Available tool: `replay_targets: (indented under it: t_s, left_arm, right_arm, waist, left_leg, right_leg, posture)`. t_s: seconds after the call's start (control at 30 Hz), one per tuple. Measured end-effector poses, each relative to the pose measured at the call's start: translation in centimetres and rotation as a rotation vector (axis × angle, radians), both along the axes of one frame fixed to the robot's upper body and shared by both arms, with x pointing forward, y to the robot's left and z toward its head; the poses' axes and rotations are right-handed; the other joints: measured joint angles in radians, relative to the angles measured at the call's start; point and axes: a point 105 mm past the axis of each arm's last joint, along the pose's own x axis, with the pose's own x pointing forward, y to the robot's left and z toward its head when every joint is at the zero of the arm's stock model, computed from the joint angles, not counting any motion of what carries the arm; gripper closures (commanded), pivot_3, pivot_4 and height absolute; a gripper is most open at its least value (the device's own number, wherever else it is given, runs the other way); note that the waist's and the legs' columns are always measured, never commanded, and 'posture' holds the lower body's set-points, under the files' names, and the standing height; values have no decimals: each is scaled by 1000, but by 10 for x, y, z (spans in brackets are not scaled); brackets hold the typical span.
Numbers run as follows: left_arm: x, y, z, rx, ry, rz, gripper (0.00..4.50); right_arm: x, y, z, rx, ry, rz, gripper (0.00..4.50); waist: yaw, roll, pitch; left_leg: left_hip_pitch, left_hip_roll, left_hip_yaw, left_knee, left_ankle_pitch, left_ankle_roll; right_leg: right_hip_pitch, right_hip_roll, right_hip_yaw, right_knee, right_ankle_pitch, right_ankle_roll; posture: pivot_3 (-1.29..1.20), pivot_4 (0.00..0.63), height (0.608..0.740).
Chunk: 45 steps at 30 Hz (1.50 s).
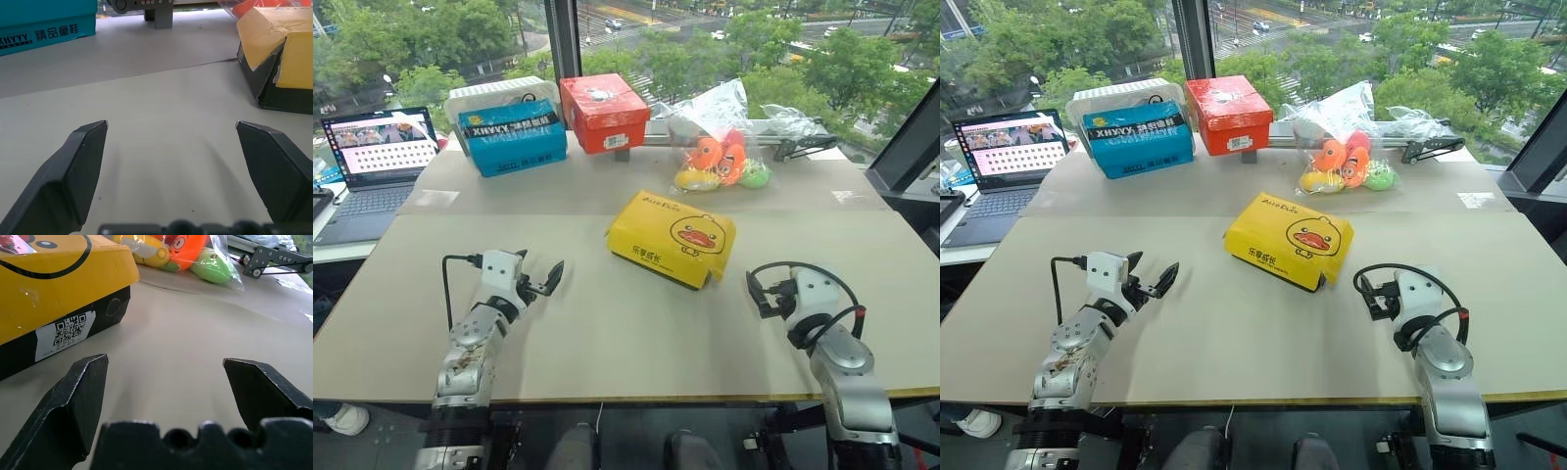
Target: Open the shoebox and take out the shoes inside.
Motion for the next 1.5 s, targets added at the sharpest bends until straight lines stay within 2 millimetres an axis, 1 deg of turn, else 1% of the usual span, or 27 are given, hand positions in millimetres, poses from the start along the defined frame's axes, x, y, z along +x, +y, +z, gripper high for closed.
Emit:
replay_targets:
  t_s: [0.13,0.23,0.27,0.33,0.37,0.47,0.5,0.53,0.57,0.63,0.67,0.7,0.73,0.77,0.8,0.87,0.97,1.1,1.2,1.23,1.37,1.5]
  left_arm:
    - [3,2,-1,8,4,-7,16]
    - [6,9,-1,53,13,-13,16]
    - [8,11,-1,69,14,-13,266]
    - [9,12,1,86,6,-17,734]
    - [9,11,1,86,1,-24,1035]
    - [17,13,-5,72,35,-27,2191]
    - [20,13,-8,74,40,-32,2452]
    - [30,11,-13,82,58,-45,2852]
    - [34,9,-14,86,61,-53,3158]
    - [47,0,-10,95,47,-95,3853]
    - [56,-9,-7,106,35,-134,4240]
    - [64,-16,-5,121,35,-165,4500]
    - [70,-23,1,138,23,-192,4500]
    - [76,-30,4,150,17,-214,4500]
    - [82,-35,6,162,23,-225,4500]
    - [91,-41,13,189,16,-235,4500]
    - [100,-44,12,225,51,-208,4500]
    - [106,-66,15,277,64,-235,4500]
    - [107,-90,18,285,57,-287,4500]
    - [106,-95,17,289,57,-301,4500]
    - [96,-124,10,306,50,-427,4500]
    - [87,-128,4,278,54,-510,4500]
  right_arm:
    - [-1,-3,-1,1,0,-13,68]
    - [-3,-11,1,9,-9,-44,68]
    - [-3,-13,3,17,-14,-51,21]
    - [-3,-14,4,24,-19,-52,550]
    - [-3,-14,4,27,-20,-53,649]
    - [-2,-19,5,27,-24,-96,1710]
    - [-1,-22,5,23,-26,-111,1992]
    - [5,-28,5,11,-24,-147,2422]
    - [8,-30,5,7,-24,-159,2722]
    - [15,-35,5,3,-21,-195,3326]
    - [18,-38,3,5,-15,-217,3714]
    - [23,-39,1,16,-7,-230,4109]
    - [27,-36,-1,21,-3,-230,4438]
    - [30,-34,-3,20,6,-229,4483]
    - [34,-31,-7,21,18,-229,4483]
    - [40,-24,-12,15,37,-218,4483]
    - [53,-19,-19,1,77,-212,4483]
    - [70,-2,-18,-11,83,-165,4483]
    - [79,12,-13,-4,61,-125,4483]
    - [81,16,-12,-4,57,-114,4483]
    - [85,29,-18,13,62,-80,4483]
    - [85,30,-21,26,67,-72,4483]
  waist:
    - [1,0,0]
    - [0,0,0]
    - [0,0,0]
    - [0,0,0]
    - [0,0,0]
    - [1,0,0]
    - [1,0,0]
    - [2,-1,0]
    - [2,-1,0]
    - [3,-2,1]
    - [5,-2,1]
    - [6,-3,2]
    - [5,-4,2]
    - [2,-4,2]
    - [2,-4,2]
    - [-8,-5,3]
    - [-19,-6,4]
    - [-22,-8,5]
    - [-23,-8,5]
    - [-23,-8,5]
    - [-21,-8,5]
    - [-21,-8,5]
  left_leg:
    - [0,0,0,0,0,0]
    - [0,0,0,0,0,0]
    - [0,0,0,0,0,0]
    - [-1,0,0,0,0,0]
    - [-1,0,0,0,0,0]
    - [-1,0,1,0,0,1]
    - [-1,0,1,0,1,1]
    - [-1,-1,3,1,1,2]
    - [-3,-1,4,1,2,2]
    - [-4,-1,5,2,3,4]
    - [-6,-1,6,2,3,4]
    - [-6,-2,6,2,3,5]
    - [-9,-2,6,3,3,5]
    - [-11,-2,6,3,3,5]
    - [-11,-2,6,3,3,5]
    - [-13,-2,7,1,3,5]
    - [-13,-2,7,1,3,5]
    - [-13,-1,6,1,3,5]
    - [-13,-1,6,2,3,5]
    - [-13,-1,6,2,3,5]
    - [-13,-1,6,2,3,5]
    - [-13,-1,6,2,3,5]
  right_leg:
    - [0,0,0,0,0,0]
    - [0,0,0,0,0,0]
    - [-1,0,0,0,0,0]
    - [-1,0,0,0,0,0]
    - [-1,0,1,0,0,0]
    - [-2,0,0,0,0,0]
    - [-1,0,0,0,0,0]
    - [-1,1,-1,0,1,0]
    - [-2,1,-1,0,1,0]
    - [-2,1,-2,0,2,0]
    - [-4,1,-1,0,3,1]
    - [-4,2,-2,0,3,1]
    - [-6,3,-1,-1,3,2]
    - [-7,4,-1,-1,4,0]
    - [-8,4,0,-1,7,-4]
    - [-10,5,1,-1,8,-4]
    - [-10,5,0,0,8,-4]
    - [-10,6,0,1,8,-4]
    - [-10,6,0,1,8,-4]
    - [-10,6,0,1,8,-4]
    - [-10,6,0,1,8,-4]
    - [-9,6,0,1,9,-4]
  posture:
    - [0,150,740]
    - [0,150,740]
    - [0,150,740]
    - [0,150,740]
    - [0,150,740]
    - [0,150,740]
    - [0,150,740]
    - [0,150,740]
    - [0,150,740]
    - [0,150,740]
    - [0,150,740]
    - [0,150,740]
    - [0,150,740]
    - [0,150,740]
    - [0,150,740]
    - [0,150,740]
    - [0,150,740]
    - [0,150,740]
    - [0,150,740]
    - [0,150,740]
    - [0,150,740]
    - [0,150,740]
